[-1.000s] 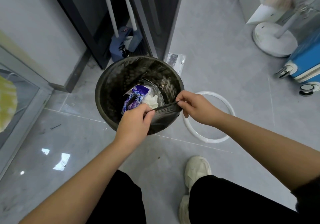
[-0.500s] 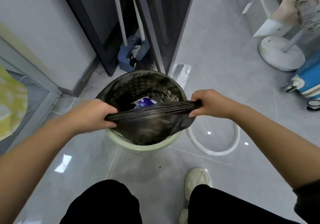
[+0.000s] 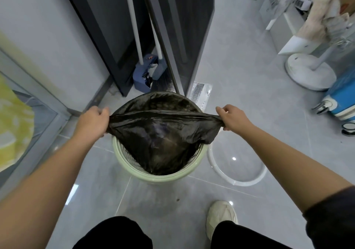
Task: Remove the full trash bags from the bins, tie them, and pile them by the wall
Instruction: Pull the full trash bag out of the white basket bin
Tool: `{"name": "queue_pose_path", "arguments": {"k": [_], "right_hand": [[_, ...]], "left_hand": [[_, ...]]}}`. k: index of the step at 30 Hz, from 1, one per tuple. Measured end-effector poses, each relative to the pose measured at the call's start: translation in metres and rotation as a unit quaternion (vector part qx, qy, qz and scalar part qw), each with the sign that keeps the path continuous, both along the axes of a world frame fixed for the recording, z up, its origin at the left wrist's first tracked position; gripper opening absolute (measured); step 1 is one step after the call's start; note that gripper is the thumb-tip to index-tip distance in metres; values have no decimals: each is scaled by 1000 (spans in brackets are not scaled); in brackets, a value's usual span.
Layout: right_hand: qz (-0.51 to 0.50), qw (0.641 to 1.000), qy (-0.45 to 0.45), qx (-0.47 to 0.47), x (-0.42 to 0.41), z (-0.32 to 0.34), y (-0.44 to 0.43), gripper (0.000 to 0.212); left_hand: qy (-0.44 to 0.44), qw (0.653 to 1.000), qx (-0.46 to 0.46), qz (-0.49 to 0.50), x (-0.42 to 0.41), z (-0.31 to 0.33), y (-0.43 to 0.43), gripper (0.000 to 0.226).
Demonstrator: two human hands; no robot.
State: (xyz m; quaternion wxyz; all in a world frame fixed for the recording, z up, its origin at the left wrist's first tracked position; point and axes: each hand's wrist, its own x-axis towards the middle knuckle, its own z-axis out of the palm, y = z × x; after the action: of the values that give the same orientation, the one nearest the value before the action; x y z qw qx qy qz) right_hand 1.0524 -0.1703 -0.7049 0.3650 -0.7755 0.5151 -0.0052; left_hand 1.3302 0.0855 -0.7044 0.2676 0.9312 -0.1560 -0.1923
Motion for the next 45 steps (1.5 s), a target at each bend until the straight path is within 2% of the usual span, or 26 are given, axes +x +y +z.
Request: {"name": "queue_pose_path", "arguments": {"k": [2, 4, 8, 11, 13, 16, 19, 21, 23, 24, 26, 29, 32, 34, 37, 40, 45], "right_hand": [[-3, 1000, 6, 0, 10, -3, 0, 34], [12, 999, 34, -9, 20, -8, -3, 34], [105, 976, 185, 43, 34, -13, -8, 42], [154, 949, 272, 42, 35, -14, -10, 31], [153, 947, 281, -3, 36, -18, -16, 22], [34, 984, 171, -43, 37, -23, -24, 16], [-72, 996, 15, -43, 40, -20, -28, 23], [-144, 984, -104, 1, 45, -18, -26, 23], [-201, 951, -216, 95, 52, -13, -22, 23], [-212, 938, -242, 131, 56, -11, -20, 25], [-206, 932, -249, 162, 62, -7, -17, 26], [-144, 951, -211, 173, 67, -7, -16, 22], [-30, 986, -104, 127, 65, -8, -21, 36], [36, 996, -35, 69, 67, -11, -26, 39], [11, 999, -24, -33, 74, -12, -32, 29], [-34, 992, -85, -88, 84, -8, -28, 29], [-70, 977, -176, -102, 95, -2, -25, 28]], "left_hand": [[66, 997, 4, 45, 7, -4, -7, 44], [101, 994, 17, 49, 14, -10, -15, 45], [142, 989, 13, 37, 18, -17, -29, 39], [64, 997, 36, 7, 22, -22, -31, 35], [11, 1000, 14, 1, 25, -23, -33, 29], [-75, 996, -42, -5, 24, -22, -39, 27], [-110, 989, -101, -4, 20, -22, -43, 25], [-103, 988, -118, 8, 20, -22, -46, 26], [-97, 988, -118, 17, 21, -20, -48, 29], [-92, 989, -115, 14, 21, -18, -50, 31], [-63, 993, -99, -10, 24, -13, -54, 36], [-52, 996, -16, -66, 30, -9, -58, 41], [-70, 991, 75, -89, 38, -7, -63, 23], [-85, 989, 86, -91, 40, -6, -66, 18], [-126, 989, 44, -58, 39, -6, -72, 18], [-164, 985, -32, -38, 30, -10, -75, 18], [-198, 970, -132, 40, 25, -5, -75, 22]]}}
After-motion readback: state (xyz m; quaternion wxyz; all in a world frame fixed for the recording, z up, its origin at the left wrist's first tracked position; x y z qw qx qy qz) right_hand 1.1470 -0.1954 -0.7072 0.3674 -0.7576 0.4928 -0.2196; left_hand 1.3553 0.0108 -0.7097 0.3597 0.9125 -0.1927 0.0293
